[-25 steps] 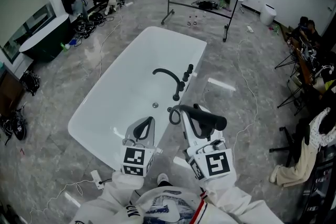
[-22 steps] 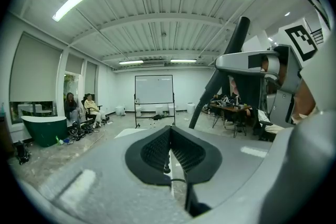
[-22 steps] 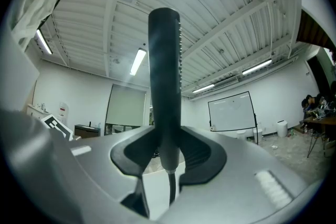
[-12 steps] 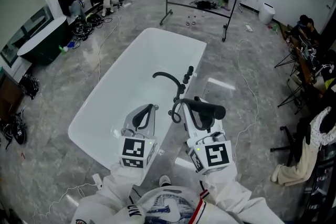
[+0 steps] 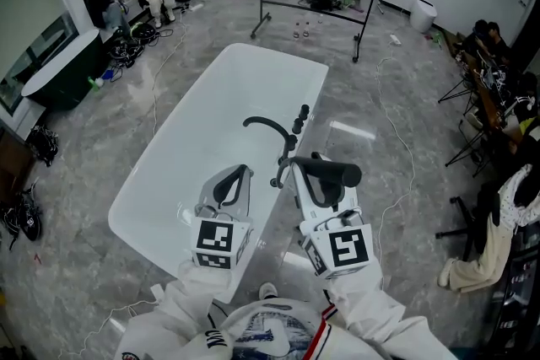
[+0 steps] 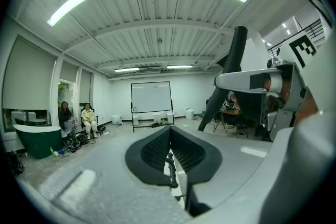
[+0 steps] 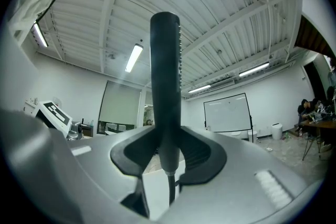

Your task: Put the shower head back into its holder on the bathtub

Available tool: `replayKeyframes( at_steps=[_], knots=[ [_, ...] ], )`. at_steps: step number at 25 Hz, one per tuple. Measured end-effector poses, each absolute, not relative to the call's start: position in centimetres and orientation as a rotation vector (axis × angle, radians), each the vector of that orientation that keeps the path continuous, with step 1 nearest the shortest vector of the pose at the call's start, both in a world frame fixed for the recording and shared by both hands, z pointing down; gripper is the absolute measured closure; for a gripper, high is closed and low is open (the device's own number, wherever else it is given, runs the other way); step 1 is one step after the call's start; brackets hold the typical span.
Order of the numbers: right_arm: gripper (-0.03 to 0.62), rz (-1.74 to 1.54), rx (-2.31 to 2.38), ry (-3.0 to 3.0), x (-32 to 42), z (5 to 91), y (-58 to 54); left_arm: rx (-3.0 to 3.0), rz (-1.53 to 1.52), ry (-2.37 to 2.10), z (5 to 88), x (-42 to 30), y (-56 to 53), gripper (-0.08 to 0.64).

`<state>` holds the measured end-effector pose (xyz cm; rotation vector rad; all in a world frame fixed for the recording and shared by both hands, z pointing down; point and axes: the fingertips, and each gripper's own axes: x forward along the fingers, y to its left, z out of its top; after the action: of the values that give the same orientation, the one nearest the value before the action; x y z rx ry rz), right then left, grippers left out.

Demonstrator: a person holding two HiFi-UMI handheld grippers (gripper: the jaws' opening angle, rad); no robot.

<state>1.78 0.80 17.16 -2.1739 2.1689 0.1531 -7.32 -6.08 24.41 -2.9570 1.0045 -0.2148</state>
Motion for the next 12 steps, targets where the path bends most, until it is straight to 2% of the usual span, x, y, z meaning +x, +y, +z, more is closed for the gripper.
replayKeyframes(
  at_steps=[12],
  knots=[
    [0.454,0.144,-2.208,2.18,2.2,18.4,0.2,-2.997,-0.225,0.986,26.4,-6.8,-6.4,0.561]
  ],
)
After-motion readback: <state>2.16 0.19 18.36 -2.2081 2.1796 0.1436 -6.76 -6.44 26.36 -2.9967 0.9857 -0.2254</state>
